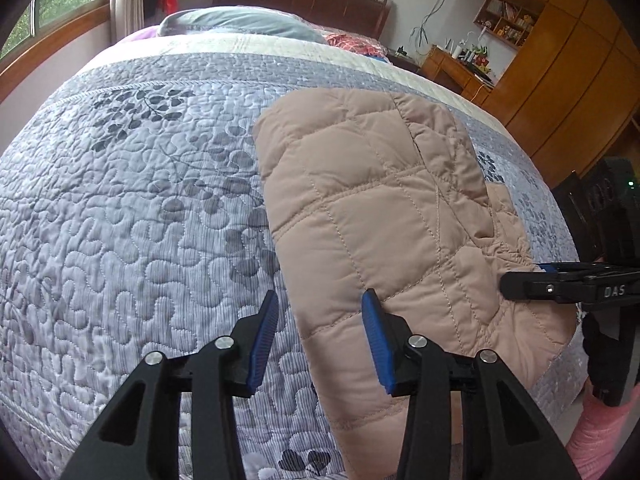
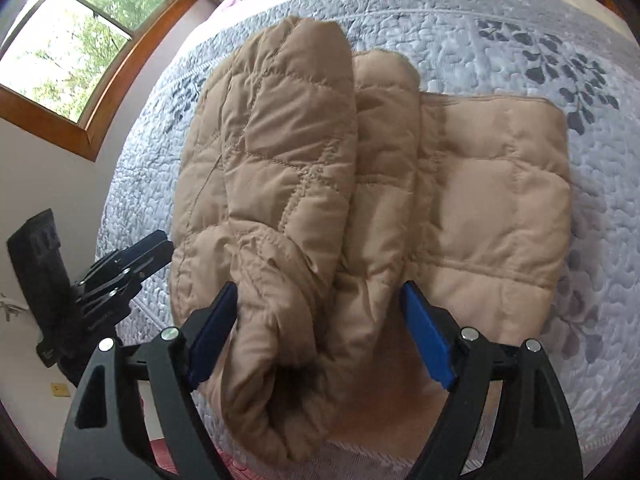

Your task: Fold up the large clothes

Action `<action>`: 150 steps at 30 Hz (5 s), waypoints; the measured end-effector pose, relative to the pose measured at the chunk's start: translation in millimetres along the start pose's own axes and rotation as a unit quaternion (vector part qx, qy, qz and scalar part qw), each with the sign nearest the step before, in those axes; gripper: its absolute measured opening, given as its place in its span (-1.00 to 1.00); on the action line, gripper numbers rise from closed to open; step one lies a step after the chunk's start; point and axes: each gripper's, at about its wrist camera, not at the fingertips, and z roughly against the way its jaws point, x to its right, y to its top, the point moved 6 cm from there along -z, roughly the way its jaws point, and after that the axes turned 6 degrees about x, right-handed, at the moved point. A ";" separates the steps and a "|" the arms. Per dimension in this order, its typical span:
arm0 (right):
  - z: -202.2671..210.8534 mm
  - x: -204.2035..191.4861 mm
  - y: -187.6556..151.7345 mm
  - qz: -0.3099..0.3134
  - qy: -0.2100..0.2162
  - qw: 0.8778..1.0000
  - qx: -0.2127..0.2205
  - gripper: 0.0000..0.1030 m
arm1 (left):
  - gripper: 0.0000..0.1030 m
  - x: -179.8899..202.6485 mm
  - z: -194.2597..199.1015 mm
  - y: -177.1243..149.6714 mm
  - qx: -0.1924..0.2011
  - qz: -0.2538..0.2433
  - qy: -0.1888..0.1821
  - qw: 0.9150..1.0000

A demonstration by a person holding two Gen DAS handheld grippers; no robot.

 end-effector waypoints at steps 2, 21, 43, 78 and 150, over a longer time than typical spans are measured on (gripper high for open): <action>-8.2 -5.5 0.9 0.008 -0.005 1.000 -0.007 0.35 | -0.15 -0.9 -1.9 0.2 0.000 0.002 -0.002 1.000; 65.7 -57.0 9.6 0.127 -0.026 0.986 0.105 -0.58 | -0.15 8.7 21.7 3.2 0.020 0.009 -0.019 1.000; 85.5 57.4 -54.3 -0.002 -0.020 0.991 0.134 -0.54 | -0.13 91.4 -8.1 -11.1 -0.015 -0.085 -0.047 0.995; 105.7 28.1 -135.9 0.077 -0.046 0.975 0.201 -0.37 | 0.11 114.1 47.9 -61.9 0.013 -0.120 -0.043 0.992; 28.9 69.5 -40.6 0.057 -0.093 0.986 0.127 -0.51 | -0.51 112.1 -55.7 0.2 -0.031 -0.164 -0.019 0.986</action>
